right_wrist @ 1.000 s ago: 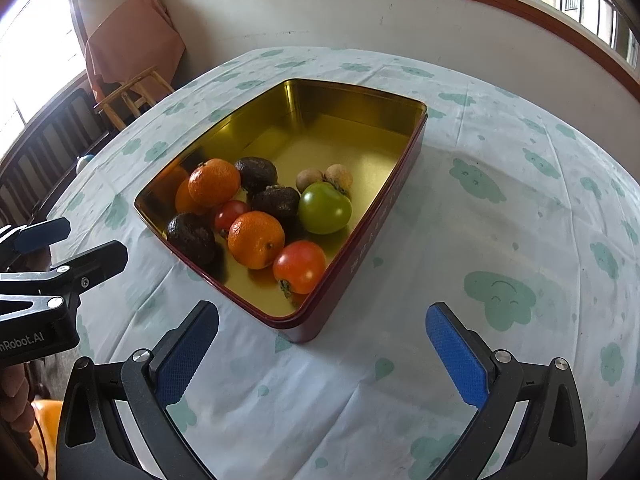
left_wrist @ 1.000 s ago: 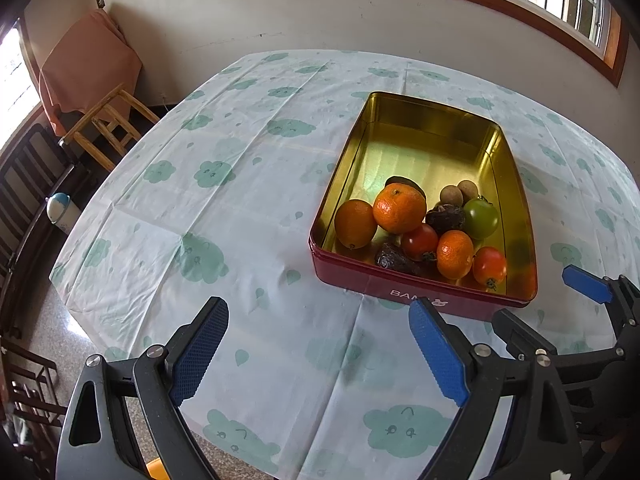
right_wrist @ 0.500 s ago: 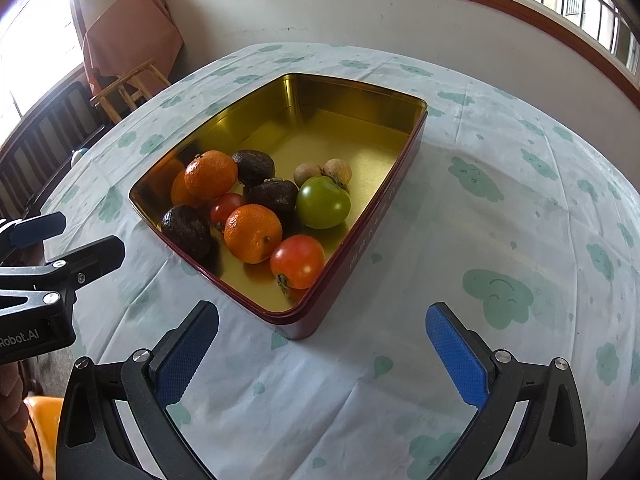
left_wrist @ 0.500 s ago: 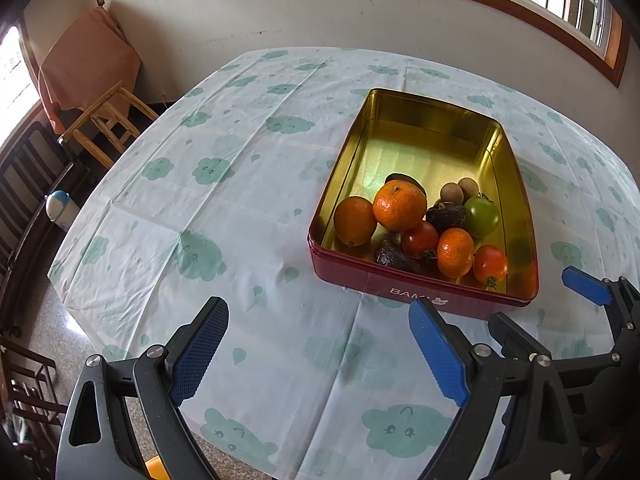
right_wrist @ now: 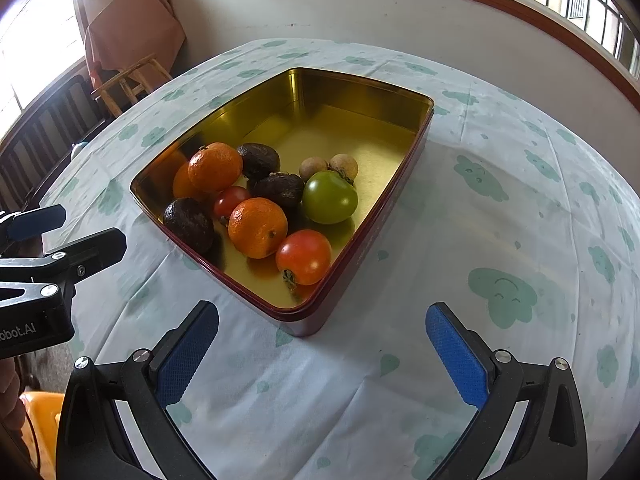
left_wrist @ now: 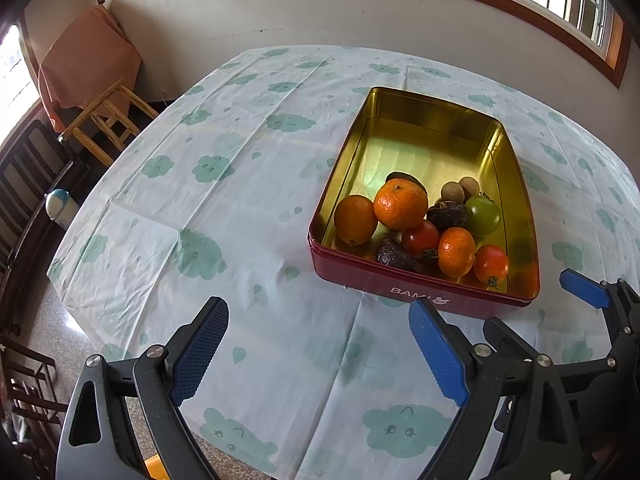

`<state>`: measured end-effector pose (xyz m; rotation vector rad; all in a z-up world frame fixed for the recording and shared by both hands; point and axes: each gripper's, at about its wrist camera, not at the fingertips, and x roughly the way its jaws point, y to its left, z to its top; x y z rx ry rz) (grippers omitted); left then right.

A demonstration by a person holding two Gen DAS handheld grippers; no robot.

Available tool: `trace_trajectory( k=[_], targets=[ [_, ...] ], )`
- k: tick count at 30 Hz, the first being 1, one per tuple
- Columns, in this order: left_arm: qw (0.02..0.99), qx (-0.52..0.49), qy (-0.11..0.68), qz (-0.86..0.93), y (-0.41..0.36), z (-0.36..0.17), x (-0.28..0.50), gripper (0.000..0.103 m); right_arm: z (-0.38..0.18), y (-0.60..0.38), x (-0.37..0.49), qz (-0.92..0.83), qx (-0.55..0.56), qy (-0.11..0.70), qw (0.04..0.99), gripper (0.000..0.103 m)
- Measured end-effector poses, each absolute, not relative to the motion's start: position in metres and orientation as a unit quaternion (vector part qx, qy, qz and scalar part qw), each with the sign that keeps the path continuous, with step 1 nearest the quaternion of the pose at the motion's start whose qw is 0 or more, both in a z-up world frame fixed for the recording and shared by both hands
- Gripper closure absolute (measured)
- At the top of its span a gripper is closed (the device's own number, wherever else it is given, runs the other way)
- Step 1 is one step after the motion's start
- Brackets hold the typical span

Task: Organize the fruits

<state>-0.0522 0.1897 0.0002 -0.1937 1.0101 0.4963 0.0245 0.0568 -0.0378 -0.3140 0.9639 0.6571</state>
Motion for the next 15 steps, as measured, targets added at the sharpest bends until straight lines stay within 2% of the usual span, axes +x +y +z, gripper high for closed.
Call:
trace_trajectory(
  k=[15],
  targets=[
    [0.841,-0.089,0.479,0.235,0.1882,0.0001,-0.0519,0.013,-0.0389,0.0571,0.0237,0.313,-0.148,0.454,0.821,0.000]
  ],
)
